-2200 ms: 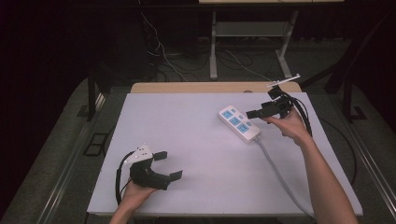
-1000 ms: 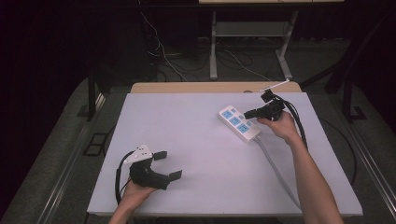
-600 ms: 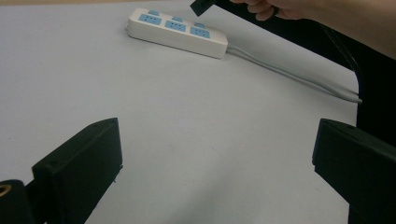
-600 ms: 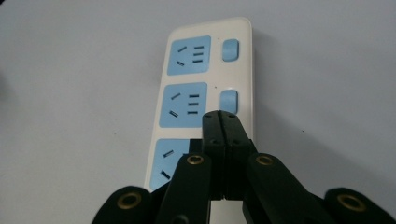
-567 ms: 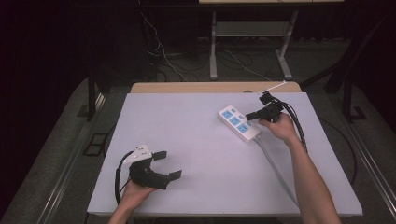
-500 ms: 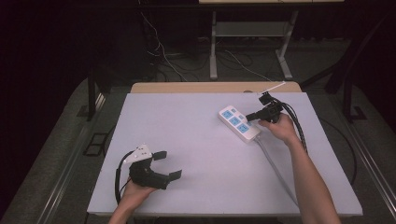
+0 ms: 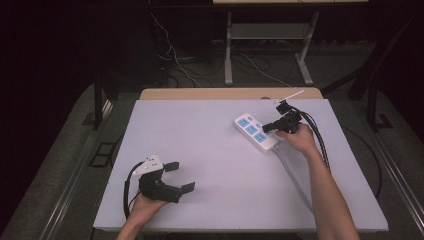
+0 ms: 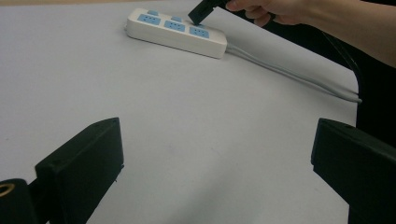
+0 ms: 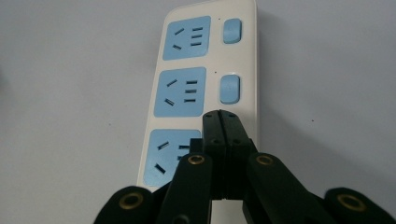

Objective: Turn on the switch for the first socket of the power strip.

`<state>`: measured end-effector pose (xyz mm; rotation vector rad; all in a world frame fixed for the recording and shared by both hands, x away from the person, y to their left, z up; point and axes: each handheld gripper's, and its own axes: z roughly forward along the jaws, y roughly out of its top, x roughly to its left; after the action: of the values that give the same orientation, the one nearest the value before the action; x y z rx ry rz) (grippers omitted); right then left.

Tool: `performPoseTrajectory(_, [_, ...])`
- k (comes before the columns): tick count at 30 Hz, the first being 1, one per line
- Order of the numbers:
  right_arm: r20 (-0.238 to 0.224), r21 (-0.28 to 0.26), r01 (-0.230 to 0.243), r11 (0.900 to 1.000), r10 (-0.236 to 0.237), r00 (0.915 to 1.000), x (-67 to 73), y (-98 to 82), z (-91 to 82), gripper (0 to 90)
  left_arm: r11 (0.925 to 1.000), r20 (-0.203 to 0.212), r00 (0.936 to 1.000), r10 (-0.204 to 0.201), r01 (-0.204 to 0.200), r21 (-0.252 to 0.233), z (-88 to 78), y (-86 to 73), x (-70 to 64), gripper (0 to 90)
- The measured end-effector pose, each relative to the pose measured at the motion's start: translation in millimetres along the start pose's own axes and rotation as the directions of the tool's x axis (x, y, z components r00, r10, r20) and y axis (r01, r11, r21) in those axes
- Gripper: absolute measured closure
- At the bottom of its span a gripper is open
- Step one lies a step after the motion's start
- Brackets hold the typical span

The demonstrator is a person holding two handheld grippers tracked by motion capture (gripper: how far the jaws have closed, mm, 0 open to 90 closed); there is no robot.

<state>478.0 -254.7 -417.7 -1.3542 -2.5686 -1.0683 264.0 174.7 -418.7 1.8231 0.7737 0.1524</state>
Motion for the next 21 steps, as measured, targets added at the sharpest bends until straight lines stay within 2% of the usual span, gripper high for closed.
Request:
performPoseTrajectory(3, [0.014, 0.006, 0.013, 1.0, -0.013, 0.9998, 2.1, 0.1, 0.3, 90.0, 1.0, 0.0, 1.0, -0.004, 0.004, 0.0, 0.3, 0.0, 0.7, 0.8])
performPoseTrajectory(7, [0.0, -0.015, 0.015, 1.0, -0.015, 0.9999, -0.4, -3.1, 0.6, 90.0, 1.0, 0.001, 1.0, 0.0, 0.0, 0.0, 0.2, -0.1, 0.3, 0.8])
performPoseTrajectory(10, [-0.045, -0.072, -0.018, 0.997, 0.015, 0.9989, -7.0, -11.4, 0.7, 90.0, 1.0, 0.002, 1.0, 0.0, 0.0, 0.003, 0.6, -0.4, 0.0, 0.8])
performPoseTrajectory(12, [-0.094, -0.119, -0.056, 0.991, 0.044, 0.9946, -13.4, -18.9, 1.3, 90.0, 1.0, 0.002, 1.0, -0.002, 0.002, 0.002, 0.9, -0.5, -0.1, 0.8])
performPoseTrajectory(15, [-0.119, -0.161, -0.071, 0.984, 0.051, 0.9915, -16.9, -25.3, 2.3, 90.0, 1.0, 0.002, 1.0, -0.003, 0.003, 0.005, 1.2, -0.7, 0.5, 0.8])
performPoseTrajectory(21, [-0.114, -0.156, -0.066, 0.985, 0.048, 0.9923, -16.5, -25.1, 2.7, 90.0, 1.0, -0.002, 1.0, -0.005, 0.005, 0.002, 1.3, -0.8, -1.1, 0.8])
